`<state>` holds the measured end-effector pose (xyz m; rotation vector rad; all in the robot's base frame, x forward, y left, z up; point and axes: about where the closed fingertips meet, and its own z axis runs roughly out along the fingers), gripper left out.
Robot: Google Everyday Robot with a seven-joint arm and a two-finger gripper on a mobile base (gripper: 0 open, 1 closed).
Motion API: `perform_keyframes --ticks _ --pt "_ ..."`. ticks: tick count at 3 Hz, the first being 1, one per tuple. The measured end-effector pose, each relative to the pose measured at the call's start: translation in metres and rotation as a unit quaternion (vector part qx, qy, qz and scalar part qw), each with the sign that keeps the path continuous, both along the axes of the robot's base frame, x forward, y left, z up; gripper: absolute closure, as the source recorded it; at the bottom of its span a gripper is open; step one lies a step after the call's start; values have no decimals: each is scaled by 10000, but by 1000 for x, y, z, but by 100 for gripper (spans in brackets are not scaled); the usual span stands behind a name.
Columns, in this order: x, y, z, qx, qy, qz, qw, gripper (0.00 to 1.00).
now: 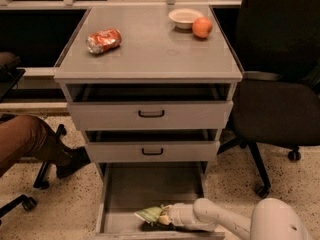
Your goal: Place green jalapeno chip bag into bottom drawer
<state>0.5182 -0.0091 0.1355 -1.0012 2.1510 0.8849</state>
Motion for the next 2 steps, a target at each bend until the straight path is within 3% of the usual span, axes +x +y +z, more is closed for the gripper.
perform_keyframes --ticks 1,2 --pt "0 0 0 0 0 0 10000 12" --pt "0 0 0 0 0 0 10000 0"
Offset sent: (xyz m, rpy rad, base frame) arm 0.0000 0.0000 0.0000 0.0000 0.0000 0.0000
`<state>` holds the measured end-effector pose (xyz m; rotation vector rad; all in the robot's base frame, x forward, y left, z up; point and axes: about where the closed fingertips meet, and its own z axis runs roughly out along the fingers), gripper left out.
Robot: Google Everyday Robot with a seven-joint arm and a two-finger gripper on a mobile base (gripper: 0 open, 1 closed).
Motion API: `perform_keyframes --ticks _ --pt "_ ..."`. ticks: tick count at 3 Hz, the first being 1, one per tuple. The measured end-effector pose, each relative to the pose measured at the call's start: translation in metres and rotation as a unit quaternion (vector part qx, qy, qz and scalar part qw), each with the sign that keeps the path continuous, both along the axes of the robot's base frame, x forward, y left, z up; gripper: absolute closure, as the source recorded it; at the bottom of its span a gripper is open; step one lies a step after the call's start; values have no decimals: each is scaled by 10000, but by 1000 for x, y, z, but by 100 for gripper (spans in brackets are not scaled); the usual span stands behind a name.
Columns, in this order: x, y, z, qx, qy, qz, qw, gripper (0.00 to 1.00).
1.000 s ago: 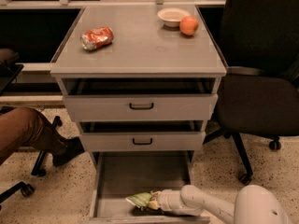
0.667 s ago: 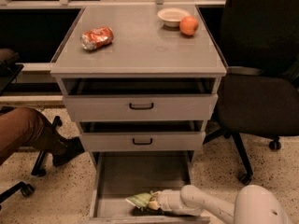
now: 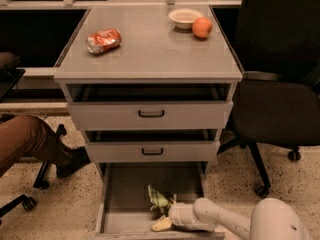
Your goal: Place green jalapeno chip bag into bottom drawer
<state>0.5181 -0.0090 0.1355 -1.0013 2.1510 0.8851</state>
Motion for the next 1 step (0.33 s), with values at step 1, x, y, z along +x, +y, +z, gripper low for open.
perform_keyframes --ticks 1 --pt "0 0 0 0 0 0 10000 0"
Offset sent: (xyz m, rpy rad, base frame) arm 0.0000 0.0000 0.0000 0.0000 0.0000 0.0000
